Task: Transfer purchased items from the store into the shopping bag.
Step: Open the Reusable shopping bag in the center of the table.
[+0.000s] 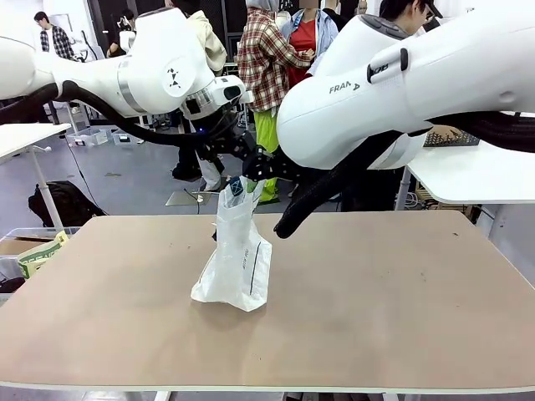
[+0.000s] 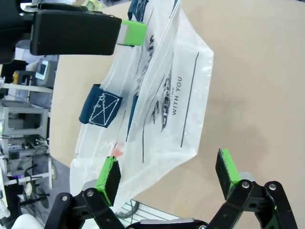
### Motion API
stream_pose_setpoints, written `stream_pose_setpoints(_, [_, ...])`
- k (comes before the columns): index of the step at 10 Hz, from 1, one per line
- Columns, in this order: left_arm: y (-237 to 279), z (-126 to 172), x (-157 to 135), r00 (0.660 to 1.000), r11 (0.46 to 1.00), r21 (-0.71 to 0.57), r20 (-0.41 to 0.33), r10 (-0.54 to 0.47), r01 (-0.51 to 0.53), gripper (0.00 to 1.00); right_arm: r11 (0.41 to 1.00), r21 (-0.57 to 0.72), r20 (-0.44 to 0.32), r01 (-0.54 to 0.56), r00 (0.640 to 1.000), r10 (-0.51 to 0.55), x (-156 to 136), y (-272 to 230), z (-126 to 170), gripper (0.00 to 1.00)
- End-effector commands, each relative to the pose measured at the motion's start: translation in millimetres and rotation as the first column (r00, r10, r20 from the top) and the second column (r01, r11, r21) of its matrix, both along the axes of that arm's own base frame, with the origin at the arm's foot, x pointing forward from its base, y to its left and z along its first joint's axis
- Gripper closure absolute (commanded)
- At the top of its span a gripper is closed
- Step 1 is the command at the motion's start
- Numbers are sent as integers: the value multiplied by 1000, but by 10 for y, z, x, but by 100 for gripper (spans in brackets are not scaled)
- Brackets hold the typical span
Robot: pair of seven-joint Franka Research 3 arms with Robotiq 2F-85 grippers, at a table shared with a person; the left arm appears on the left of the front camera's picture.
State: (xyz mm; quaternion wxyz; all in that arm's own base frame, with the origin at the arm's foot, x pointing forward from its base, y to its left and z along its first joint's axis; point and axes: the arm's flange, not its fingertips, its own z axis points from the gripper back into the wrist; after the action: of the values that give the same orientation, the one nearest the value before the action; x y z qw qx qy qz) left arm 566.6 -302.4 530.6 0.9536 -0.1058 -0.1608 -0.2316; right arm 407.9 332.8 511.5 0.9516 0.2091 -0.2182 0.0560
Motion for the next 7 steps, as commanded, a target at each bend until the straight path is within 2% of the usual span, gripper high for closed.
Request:
stream_pose_setpoints(1, [19,-35,-29,1000,1000,-3,-2,21,-21,0,1000,-20,25,21,999,-21,40,132,0,11])
stream_pose_setpoints(5, [23,-47,-46,1000,1000,-9,-17,15,-15,77,1000,-2,-7,10,1000,-10,140,197,-26,91])
stream_pose_setpoints(6, [24,-50,-64,1000,1000,-17,-21,11,-12,97,1000,-3,-12,3,1000,-3,169,221,-37,100])
stream_pose_setpoints(7, [32,-50,-80,1000,1000,-20,-25,13,-13,100,1000,-10,-18,4,1000,-4,192,242,-44,100])
